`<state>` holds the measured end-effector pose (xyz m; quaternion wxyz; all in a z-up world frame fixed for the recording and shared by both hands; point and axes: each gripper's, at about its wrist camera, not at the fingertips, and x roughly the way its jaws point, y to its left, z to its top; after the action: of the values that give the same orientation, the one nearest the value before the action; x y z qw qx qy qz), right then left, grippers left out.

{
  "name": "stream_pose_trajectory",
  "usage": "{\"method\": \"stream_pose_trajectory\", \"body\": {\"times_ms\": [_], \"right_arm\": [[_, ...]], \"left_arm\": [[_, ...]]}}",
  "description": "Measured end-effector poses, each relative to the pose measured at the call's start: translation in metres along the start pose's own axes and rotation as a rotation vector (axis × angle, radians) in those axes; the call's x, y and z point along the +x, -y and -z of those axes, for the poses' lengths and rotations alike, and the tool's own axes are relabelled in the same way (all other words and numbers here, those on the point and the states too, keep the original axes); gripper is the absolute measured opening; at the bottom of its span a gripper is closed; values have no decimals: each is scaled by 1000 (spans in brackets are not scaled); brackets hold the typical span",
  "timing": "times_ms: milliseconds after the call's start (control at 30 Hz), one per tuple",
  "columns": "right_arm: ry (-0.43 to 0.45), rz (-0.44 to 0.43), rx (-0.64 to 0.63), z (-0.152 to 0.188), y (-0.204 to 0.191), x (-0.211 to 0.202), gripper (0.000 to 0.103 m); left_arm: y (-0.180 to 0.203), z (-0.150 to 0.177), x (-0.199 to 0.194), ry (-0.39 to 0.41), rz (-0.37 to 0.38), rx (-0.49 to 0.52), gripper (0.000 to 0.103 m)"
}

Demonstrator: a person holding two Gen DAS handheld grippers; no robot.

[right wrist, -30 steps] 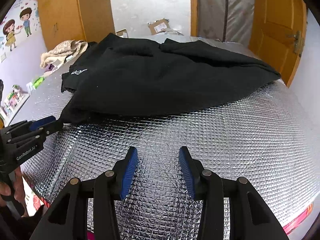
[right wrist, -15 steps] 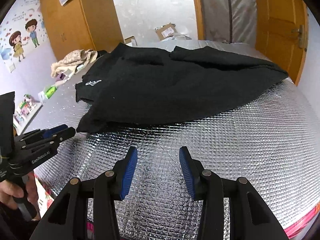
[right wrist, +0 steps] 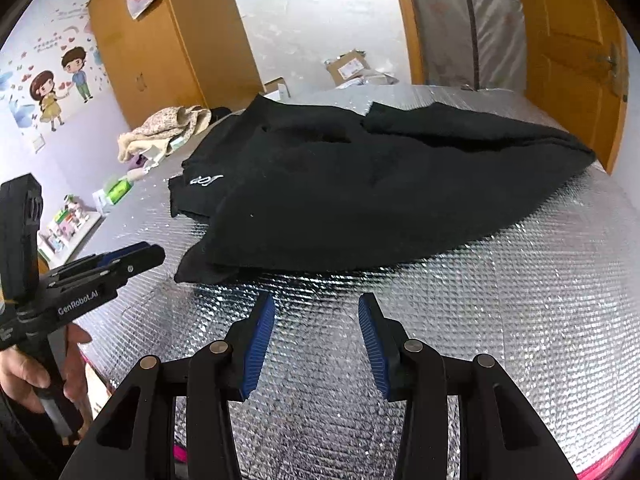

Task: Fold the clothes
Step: 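Grasp the sweatshirt hem with the left tool while the right tool grasps the hem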

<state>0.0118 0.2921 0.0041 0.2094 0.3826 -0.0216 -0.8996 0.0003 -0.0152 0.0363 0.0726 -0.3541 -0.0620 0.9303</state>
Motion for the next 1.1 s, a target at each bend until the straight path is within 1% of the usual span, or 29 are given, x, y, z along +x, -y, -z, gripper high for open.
{"method": "stream_pose_trajectory", "body": {"times_ms": [167,333,567,767,900,967,1100], "right_arm": [[9,-26,-26,-9,-10,7,46],[8,-49,-51,-17,-19,15,46],[15,-71,-62,-29,-30,26,46],[20,-76,-47,-36,-36,31,46],[26,-82,-46,-40,-40,32,46],[26,-85,-45,-40,-40,32,46],[47,-92,-30,-40,-38,24,46]], "left_arm": [[-5,-16,2,20,-8,-8,36],[-8,-27,14,1,-25,2,37],[-8,-32,32,-54,-17,23,37],[-12,-39,40,-58,-13,6,37],[-19,-40,44,-72,11,-3,37],[-19,-40,45,-72,17,13,37],[-15,-39,44,-57,29,77,37]]}}
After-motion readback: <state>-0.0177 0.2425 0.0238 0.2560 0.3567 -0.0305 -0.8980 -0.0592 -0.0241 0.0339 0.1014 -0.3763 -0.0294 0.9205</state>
